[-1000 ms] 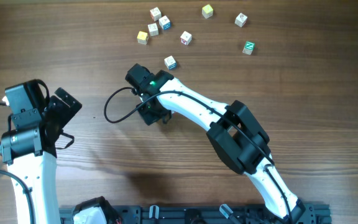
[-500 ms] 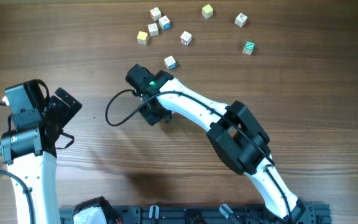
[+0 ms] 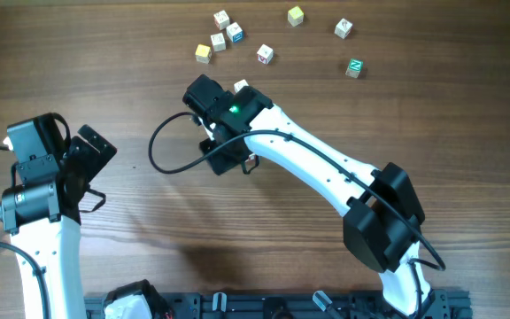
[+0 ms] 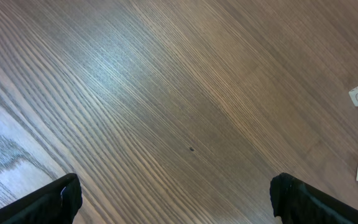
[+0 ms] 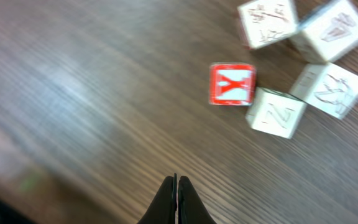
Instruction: Form a circle
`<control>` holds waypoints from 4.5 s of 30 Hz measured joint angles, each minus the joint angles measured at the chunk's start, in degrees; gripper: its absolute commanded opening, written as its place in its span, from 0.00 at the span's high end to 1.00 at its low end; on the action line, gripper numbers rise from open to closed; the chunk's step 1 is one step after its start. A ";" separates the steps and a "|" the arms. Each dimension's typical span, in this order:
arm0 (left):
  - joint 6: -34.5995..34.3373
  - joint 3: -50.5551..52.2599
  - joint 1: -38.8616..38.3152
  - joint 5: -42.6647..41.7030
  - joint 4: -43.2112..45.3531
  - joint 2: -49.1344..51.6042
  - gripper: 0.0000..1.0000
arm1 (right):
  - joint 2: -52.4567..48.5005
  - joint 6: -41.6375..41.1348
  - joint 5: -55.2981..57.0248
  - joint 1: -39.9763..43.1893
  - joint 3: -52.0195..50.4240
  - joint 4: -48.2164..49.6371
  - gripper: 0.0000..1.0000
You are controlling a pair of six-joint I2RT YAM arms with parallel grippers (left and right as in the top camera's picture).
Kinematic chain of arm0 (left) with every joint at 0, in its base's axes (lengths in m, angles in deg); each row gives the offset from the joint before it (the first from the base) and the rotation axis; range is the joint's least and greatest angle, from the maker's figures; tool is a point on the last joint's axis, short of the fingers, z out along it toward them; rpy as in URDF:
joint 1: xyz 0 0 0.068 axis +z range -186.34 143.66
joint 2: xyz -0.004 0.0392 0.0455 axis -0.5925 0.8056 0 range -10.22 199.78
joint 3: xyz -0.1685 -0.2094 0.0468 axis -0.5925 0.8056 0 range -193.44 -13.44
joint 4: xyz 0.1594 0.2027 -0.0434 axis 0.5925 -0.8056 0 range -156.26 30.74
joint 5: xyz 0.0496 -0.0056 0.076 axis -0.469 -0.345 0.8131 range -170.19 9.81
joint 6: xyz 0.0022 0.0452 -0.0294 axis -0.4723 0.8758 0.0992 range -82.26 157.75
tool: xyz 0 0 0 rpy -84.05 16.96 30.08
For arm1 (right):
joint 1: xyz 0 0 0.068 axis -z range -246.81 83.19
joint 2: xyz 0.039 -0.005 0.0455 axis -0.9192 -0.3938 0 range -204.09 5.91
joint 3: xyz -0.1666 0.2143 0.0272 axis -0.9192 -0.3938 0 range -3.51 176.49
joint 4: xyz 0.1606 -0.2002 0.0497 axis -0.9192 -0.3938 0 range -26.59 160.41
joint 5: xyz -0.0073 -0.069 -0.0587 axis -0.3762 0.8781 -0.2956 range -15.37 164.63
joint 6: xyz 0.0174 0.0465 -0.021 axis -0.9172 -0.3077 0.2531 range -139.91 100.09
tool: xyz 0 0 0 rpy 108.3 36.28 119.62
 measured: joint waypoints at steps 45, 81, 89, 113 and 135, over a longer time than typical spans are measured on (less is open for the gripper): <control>0.00 0.00 0.00 0.00 0.00 0.00 0.00 | -0.07 -15.43 7.17 0.00 -21.84 27.30 0.96; 0.00 0.00 0.00 0.00 0.00 0.00 0.00 | 2.12 -15.43 8.61 0.02 -22.08 24.68 0.96; 0.02 0.00 0.00 -0.02 0.00 0.00 0.00 | 9.22 -15.45 11.47 0.07 -22.05 30.40 0.96; 0.02 0.00 0.00 0.00 0.00 0.00 0.00 | 2.54 -16.74 13.38 2.80 -22.05 35.10 0.95; 0.00 0.00 0.00 -0.02 0.00 0.00 0.00 | 1.33 -16.74 13.35 2.80 -22.05 35.87 0.96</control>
